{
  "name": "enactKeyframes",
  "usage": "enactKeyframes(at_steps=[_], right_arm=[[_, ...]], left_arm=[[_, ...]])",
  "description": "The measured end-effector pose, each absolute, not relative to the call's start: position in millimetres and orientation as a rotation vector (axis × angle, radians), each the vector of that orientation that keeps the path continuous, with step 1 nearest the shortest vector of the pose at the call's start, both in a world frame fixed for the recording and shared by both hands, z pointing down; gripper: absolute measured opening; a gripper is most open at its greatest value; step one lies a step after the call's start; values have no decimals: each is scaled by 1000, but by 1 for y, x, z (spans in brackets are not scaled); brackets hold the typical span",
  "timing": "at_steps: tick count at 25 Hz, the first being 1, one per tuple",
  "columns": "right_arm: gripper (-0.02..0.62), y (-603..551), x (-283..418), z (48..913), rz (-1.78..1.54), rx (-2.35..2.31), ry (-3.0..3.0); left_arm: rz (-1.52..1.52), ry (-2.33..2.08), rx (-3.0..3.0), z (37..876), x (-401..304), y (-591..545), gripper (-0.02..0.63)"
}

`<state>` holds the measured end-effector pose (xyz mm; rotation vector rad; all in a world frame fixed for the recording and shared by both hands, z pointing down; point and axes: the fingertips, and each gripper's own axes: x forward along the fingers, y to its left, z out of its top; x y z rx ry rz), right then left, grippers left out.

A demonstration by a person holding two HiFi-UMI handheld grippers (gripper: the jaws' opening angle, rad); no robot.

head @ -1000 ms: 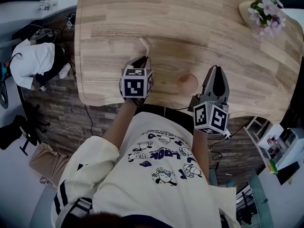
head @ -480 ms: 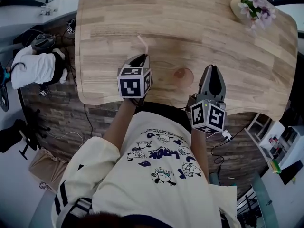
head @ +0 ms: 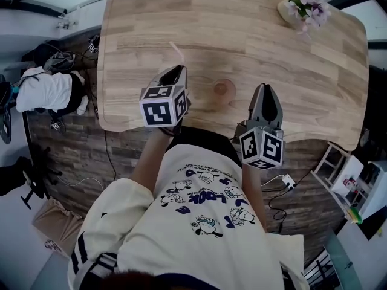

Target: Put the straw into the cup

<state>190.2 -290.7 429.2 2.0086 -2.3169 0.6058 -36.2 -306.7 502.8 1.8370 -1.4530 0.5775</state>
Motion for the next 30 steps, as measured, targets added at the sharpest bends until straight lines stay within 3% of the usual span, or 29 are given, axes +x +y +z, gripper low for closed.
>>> enactKeyframes(at_steps=[21,30], right_arm=[[6,-269,207,381,470,2069,-2446],[6,-260,215,383,472,2068,-2441]], left_arm=[[321,-1510,2166,386,26,-330,60],[-41,-1453,2397,348,58,-323,60]])
